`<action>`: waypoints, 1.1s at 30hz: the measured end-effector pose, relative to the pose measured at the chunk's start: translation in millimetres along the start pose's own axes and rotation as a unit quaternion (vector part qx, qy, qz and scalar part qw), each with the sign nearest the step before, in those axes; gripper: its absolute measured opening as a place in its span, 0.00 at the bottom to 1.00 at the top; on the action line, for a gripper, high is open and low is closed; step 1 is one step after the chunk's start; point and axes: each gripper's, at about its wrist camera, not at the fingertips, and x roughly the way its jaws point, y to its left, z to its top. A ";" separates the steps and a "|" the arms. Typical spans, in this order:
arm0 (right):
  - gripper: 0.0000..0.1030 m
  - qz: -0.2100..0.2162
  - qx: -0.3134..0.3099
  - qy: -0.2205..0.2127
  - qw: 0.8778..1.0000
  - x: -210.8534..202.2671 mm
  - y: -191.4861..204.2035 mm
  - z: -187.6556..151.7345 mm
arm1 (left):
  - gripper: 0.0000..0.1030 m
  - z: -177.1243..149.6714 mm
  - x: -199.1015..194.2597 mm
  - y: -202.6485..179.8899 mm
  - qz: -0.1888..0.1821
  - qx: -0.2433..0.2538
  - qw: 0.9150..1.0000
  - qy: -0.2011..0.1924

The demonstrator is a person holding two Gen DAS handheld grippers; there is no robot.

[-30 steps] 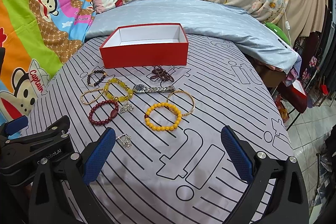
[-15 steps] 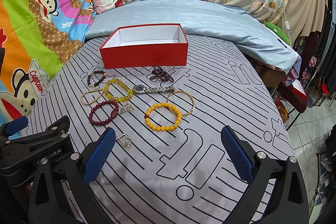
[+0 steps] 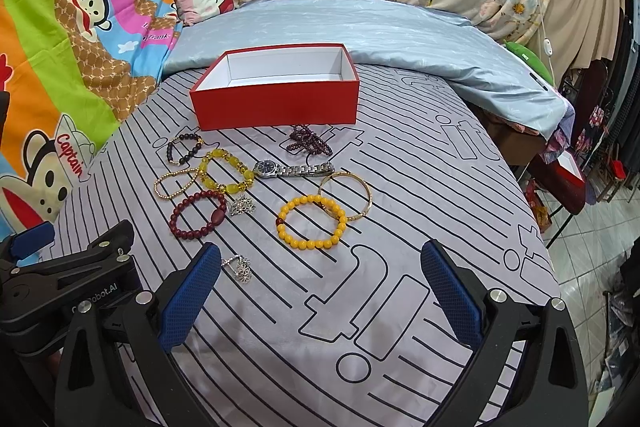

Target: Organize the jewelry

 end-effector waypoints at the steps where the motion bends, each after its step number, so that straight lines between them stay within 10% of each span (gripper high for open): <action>1: 0.94 0.000 0.000 0.000 1.000 -0.2 -0.1 0.0 | 0.91 -0.1 0.0 0.2 0.000 0.000 1.000 0.000; 33: 0.93 -0.004 0.033 0.039 0.999 53.4 -32.7 11.4 | 0.90 17.5 66.6 8.9 -0.023 -0.032 0.998 0.045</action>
